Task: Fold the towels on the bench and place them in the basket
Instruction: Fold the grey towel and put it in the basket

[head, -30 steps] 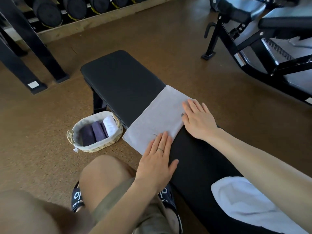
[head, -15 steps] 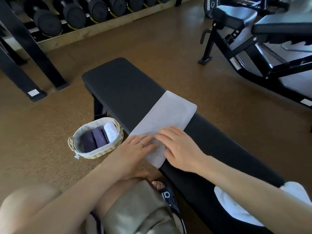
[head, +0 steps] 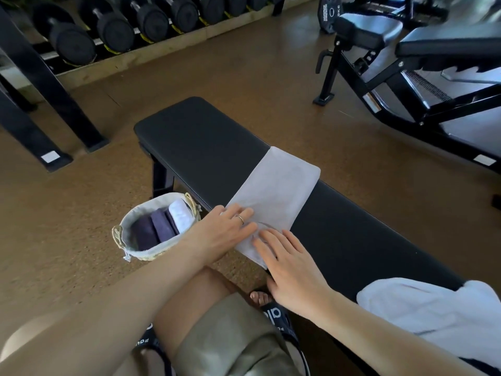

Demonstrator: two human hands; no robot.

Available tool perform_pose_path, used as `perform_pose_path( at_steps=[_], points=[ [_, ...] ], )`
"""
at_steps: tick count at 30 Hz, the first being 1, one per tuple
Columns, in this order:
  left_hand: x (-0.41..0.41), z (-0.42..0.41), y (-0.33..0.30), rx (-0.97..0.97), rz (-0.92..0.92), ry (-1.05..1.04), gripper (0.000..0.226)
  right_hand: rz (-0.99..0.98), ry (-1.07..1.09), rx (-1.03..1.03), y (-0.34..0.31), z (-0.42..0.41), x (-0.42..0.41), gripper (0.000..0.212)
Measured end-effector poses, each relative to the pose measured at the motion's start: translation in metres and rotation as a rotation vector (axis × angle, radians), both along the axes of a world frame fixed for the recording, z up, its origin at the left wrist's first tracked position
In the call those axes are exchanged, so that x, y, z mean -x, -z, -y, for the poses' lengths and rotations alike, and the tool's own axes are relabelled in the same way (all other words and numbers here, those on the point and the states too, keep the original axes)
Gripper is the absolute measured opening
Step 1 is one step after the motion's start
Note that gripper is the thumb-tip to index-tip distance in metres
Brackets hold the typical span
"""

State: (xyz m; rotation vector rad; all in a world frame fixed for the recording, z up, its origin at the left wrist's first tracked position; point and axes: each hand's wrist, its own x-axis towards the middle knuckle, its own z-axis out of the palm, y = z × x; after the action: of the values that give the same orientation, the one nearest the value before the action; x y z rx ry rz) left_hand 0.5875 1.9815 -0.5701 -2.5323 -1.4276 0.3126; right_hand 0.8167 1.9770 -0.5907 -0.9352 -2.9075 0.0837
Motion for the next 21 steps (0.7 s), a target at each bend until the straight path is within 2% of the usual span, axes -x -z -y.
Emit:
perform_pose_path(
  at_steps=[3,6,11,17,21],
  points=[
    [0.0,0.001,0.001,0.023,-0.001,0.008,0.046,-0.05,0.058,-0.013,0.004,0.002,0.006,0.069],
    [0.004,0.004,0.0,0.048,0.007,0.005,0.051,-0.128,0.054,-0.051,0.006,0.003,0.007,0.047],
    [0.002,0.007,0.002,-0.022,-0.014,0.002,0.036,-0.284,0.067,-0.087,0.005,-0.001,0.004,0.024],
    [0.001,0.006,-0.003,-0.005,0.11,0.027,0.036,-0.403,0.121,-0.037,-0.006,-0.003,-0.004,0.023],
    [0.011,0.014,-0.014,0.008,0.168,0.126,0.014,-0.465,0.206,0.031,-0.006,0.0,-0.02,0.031]
  ],
)
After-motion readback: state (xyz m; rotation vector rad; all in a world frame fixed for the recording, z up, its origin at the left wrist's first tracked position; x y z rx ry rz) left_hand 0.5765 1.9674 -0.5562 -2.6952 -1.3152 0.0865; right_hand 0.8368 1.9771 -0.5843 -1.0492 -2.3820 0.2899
